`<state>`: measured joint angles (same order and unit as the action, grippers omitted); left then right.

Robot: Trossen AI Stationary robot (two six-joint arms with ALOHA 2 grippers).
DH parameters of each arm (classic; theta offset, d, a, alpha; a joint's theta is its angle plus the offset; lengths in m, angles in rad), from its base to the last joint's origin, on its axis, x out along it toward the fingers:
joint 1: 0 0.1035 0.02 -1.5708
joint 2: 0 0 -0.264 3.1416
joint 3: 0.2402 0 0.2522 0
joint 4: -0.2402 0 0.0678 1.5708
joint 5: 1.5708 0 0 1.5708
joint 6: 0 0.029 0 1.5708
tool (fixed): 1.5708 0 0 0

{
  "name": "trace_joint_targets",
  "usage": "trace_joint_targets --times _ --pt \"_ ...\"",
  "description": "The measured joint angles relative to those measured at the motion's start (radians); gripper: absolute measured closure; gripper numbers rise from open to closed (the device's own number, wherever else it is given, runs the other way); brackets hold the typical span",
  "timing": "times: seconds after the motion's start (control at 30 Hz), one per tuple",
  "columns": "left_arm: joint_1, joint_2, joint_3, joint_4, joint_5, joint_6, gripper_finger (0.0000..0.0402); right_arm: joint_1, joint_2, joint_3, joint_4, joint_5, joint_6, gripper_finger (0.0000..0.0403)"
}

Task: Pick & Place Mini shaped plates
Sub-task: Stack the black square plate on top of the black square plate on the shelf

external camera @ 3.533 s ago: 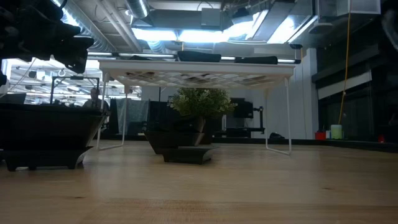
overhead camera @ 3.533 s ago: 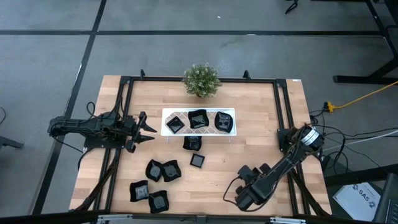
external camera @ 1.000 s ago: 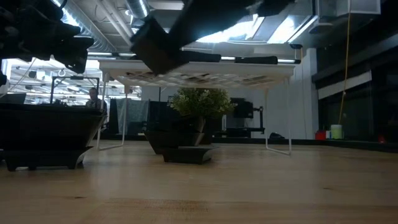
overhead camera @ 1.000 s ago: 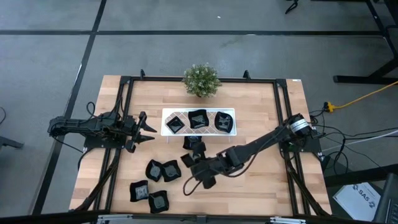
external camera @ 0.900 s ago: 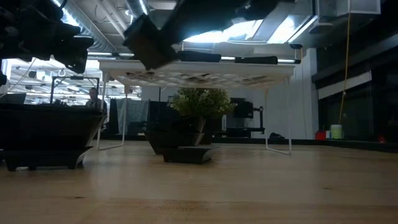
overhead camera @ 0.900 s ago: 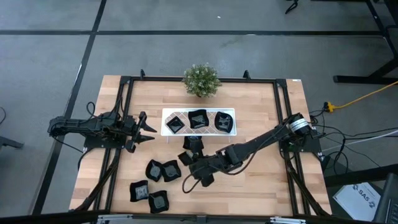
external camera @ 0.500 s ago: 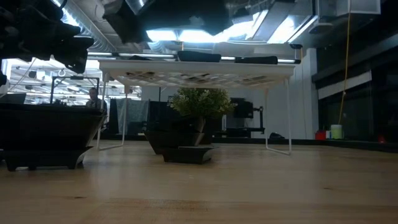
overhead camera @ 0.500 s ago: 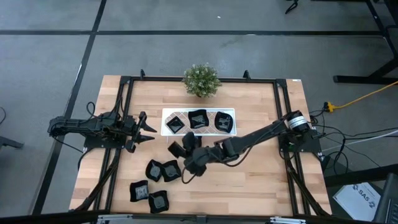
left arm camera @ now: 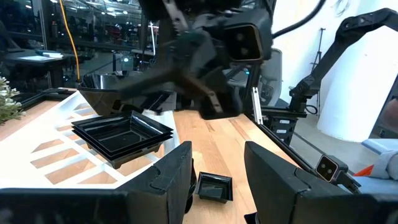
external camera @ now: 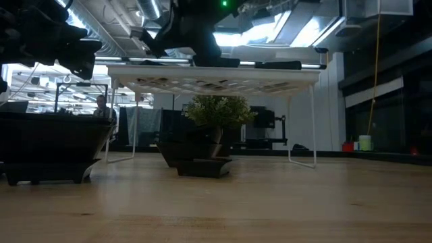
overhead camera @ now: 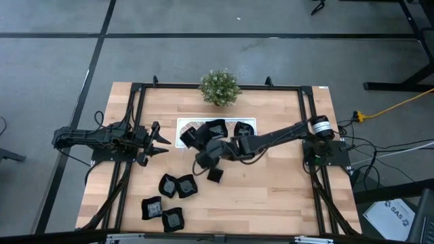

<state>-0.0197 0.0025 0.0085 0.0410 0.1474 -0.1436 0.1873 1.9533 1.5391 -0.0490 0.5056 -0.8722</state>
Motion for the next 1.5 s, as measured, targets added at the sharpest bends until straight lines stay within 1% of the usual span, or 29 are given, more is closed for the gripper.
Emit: trace_joint_targets --times 0.3,0.47,0.67,0.77,1.03,1.27,1.33,1.43,1.5 --pt "0.000 0.000 0.000 0.000 0.000 0.000 0.0258 -0.017 0.000 0.000 -0.023 0.000 0.003 0.0395" --pt "0.000 0.000 0.000 0.000 0.000 0.000 0.0258 -0.023 0.000 0.000 -0.048 0.001 0.005 0.0381" --pt "0.000 0.000 0.000 0.000 0.000 0.000 0.0258 -0.035 0.000 0.000 -0.053 0.105 0.010 0.0357" --pt "0.000 0.000 0.000 0.000 0.000 0.000 0.0258 -0.037 0.000 0.000 -0.053 0.130 0.028 0.0345" --pt "0.000 0.000 0.000 0.000 0.000 0.000 0.0258 -0.033 0.000 0.000 -0.052 0.122 0.037 0.0318" --pt "0.000 0.000 0.000 0.000 0.000 0.000 0.0258 -0.033 0.000 0.000 -0.052 0.118 0.037 0.0316" --pt "0.000 0.000 0.000 0.000 0.000 0.000 0.0258 -0.033 0.000 0.000 -0.052 0.095 0.039 0.0315" --pt "0.000 0.000 0.000 0.000 0.000 0.000 0.0258 -0.037 0.000 0.000 -0.053 0.027 0.059 0.0315" --pt "0.000 0.000 0.000 0.000 0.000 0.000 0.0258 -0.040 0.000 0.000 -0.052 0.010 0.069 0.0315"
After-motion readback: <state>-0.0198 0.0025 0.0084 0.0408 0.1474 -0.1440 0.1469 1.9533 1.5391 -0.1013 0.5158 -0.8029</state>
